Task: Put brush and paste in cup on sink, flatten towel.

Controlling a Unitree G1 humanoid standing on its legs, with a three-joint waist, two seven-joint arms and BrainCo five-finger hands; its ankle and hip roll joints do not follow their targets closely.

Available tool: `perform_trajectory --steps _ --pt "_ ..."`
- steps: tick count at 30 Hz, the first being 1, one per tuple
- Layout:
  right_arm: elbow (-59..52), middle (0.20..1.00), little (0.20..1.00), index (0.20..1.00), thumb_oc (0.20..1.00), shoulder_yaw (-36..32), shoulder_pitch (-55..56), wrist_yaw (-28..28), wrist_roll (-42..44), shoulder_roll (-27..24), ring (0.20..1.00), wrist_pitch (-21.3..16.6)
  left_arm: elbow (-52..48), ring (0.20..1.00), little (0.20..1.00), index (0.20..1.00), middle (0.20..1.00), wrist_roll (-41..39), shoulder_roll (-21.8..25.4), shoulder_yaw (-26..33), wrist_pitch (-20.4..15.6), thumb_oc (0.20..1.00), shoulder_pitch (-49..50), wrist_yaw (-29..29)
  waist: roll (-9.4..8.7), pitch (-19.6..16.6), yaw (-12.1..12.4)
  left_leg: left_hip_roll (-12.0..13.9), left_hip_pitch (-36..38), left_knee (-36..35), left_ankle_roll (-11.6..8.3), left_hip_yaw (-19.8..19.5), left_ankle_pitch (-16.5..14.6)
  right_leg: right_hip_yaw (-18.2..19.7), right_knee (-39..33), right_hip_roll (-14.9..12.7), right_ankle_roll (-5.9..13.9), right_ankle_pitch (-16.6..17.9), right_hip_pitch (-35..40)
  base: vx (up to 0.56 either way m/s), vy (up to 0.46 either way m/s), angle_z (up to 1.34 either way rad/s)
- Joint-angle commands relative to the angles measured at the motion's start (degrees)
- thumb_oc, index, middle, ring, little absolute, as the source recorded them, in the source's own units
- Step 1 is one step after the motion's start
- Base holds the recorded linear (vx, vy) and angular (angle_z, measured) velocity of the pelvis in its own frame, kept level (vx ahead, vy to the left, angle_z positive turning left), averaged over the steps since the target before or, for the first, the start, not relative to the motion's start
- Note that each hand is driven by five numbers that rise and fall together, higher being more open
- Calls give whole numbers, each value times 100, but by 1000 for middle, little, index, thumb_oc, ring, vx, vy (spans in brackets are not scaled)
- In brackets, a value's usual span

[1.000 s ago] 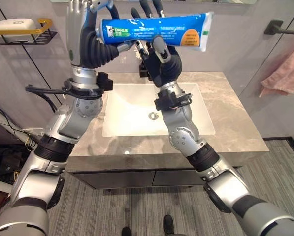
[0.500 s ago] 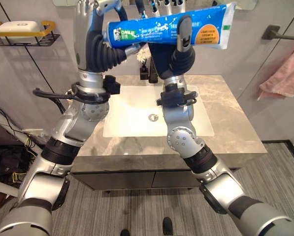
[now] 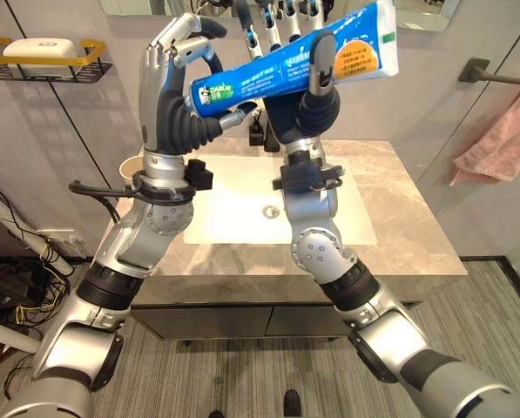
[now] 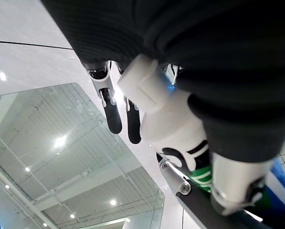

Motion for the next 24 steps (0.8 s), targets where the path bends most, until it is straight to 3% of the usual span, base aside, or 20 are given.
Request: perform_trajectory --steps 1,3,4,5,6,7,18,19,20,24 --pt "-327 799 799 799 799 -564 -234 -45 -31 218 799 -331 -78 200 200 200 200 -194 -21 -137 -204 200 25 -102 -215 -177 169 -84 80 522 -58 -178 -534 -201 37 -543 329 -79 305 0 0 0" --pt "-298 542 542 542 542 -588 -204 -46 -3 236 542 -314 -88 200 200 200 200 -225 -93 -155 -203 200 137 -139 -203 -174 174 -82 84 512 -57 -185 -525 -210 37 -543 327 -78 307 0 0 0" --pt "-298 476 476 476 476 -588 -203 -45 -2 236 476 -314 -89 200 200 200 200 -225 -93 -154 -202 200 139 -139 -202 -175 174 -82 85 511 -57 -186 -525 -210 37 -543 327 -78 307 0 0 0" --pt "-298 476 476 476 476 -588 -203 -45 -2 236 476 -314 -89 200 200 200 200 -225 -93 -154 -202 200 139 -139 -202 -175 174 -82 85 511 -57 -186 -525 -210 37 -543 327 -78 307 0 0 0" --pt "-301 272 272 272 272 -609 -162 -59 35 259 272 -321 -154 200 200 200 200 -270 -168 -172 -226 200 250 -181 -202 -171 178 -80 83 500 -57 -197 -513 -214 33 -542 321 -78 310 0 0 0" --pt "-297 200 200 200 200 -619 -123 -115 0 244 200 -351 -159 200 200 200 200 -280 -187 -228 -232 200 291 -210 -203 -172 176 -74 81 479 -57 -197 -500 -224 31 -536 318 -80 310 0 0 0" --pt "-287 200 200 200 200 -810 115 -803 -391 268 200 -554 -332 200 200 200 200 -570 -382 -205 -240 200 762 -203 -217 -120 200 -32 87 383 -60 -230 -418 -266 31 -500 292 -82 310 0 0 0" --pt "-298 200 200 200 200 -803 127 -821 -405 269 200 -552 -347 319 319 319 319 -574 -384 -198 -238 319 779 -211 -214 -128 199 -32 88 381 -61 -231 -417 -267 31 -500 291 -82 311 0 0 0" --pt "-311 200 200 200 200 -855 202 -1010 -592 191 200 -534 -579 1000 1000 1000 1000 -801 -497 -153 -314 1000 1206 -236 -239 -99 225 -25 80 356 -56 -256 -403 -282 30 -497 283 -81 306 0 0 0" --pt "-434 200 200 200 200 -1007 245 -1483 -1011 51 200 -575 -952 1000 1000 1000 1000 -1190 -459 -198 -414 1000 2144 -508 -276 -30 335 -29 12 332 -44 -343 -357 -341 22 -510 266 -74 290 -13 -7 4"
